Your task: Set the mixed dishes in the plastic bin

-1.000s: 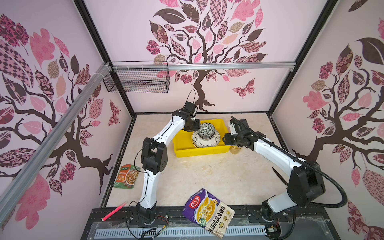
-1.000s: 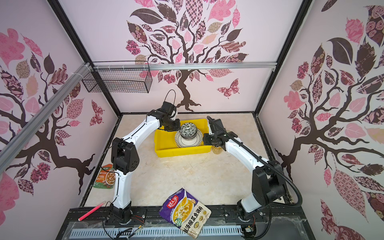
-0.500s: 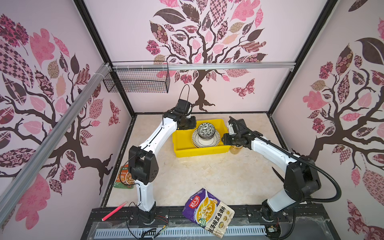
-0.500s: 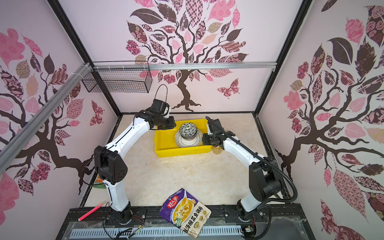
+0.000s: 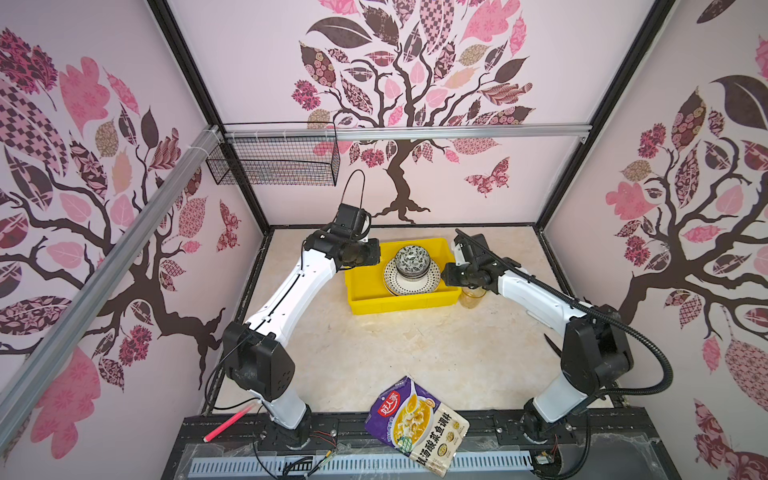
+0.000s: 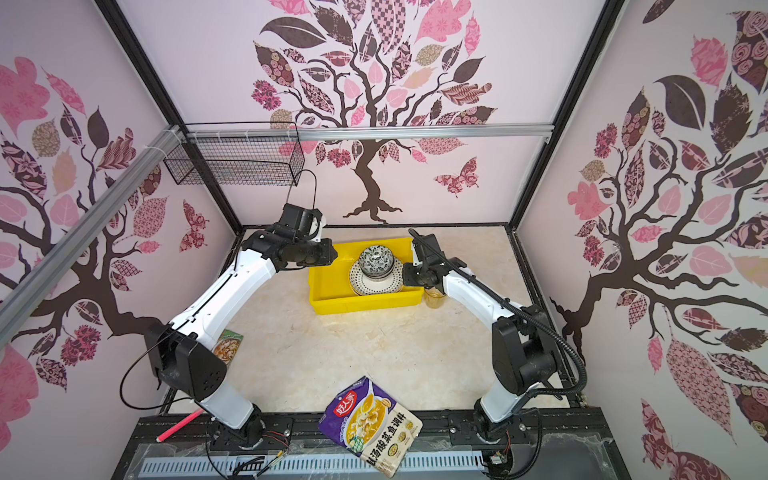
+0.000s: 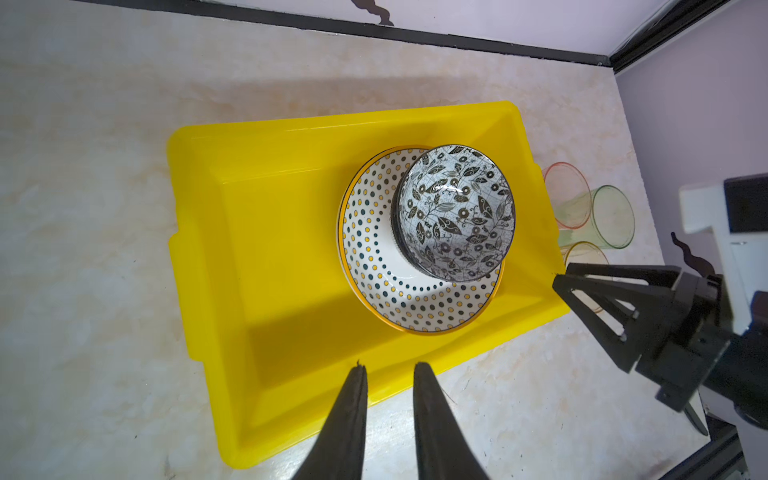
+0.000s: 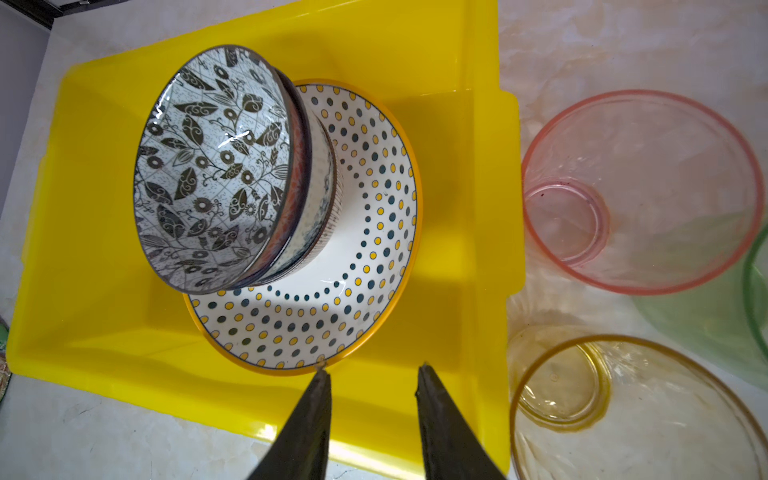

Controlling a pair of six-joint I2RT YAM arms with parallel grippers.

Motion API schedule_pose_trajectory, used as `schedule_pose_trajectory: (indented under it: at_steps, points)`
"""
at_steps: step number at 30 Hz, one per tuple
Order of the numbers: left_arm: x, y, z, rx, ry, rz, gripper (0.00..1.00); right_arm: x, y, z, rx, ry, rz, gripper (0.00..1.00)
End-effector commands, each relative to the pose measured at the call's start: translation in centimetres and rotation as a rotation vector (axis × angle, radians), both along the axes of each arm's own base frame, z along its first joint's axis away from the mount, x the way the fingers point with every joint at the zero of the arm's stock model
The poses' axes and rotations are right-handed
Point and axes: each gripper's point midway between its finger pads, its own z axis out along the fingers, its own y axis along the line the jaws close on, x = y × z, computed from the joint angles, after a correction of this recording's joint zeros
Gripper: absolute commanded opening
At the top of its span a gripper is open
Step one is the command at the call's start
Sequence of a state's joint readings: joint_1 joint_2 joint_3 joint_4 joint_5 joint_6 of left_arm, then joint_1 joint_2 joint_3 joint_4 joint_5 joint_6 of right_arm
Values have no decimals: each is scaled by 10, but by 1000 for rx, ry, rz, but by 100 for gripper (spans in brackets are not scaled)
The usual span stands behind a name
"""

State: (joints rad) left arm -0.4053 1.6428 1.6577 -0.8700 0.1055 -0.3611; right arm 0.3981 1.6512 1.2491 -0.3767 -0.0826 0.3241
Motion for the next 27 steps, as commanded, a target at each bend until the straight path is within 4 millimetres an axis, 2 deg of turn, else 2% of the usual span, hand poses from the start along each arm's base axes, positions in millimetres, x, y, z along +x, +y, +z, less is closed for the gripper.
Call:
schedule_pose_trajectory:
  at_steps: [1, 4, 8, 17, 27]
  points:
    - [-9, 14, -12, 61, 12, 8, 24, 11, 1, -1, -12, 3, -22, 32]
    - [-14, 17, -15, 74, 17, 6, 24, 16, 0, -10, -32, 24, -36, 25]
    - [-19, 22, -14, 90, 12, 6, 24, 23, -4, -22, -65, 48, -61, 22]
    - [-25, 31, -10, 120, -5, 9, 24, 34, -18, -50, -212, 103, -107, 17]
    - [-27, 39, -11, 139, -9, 16, 24, 33, -11, -80, -263, 167, -93, 16]
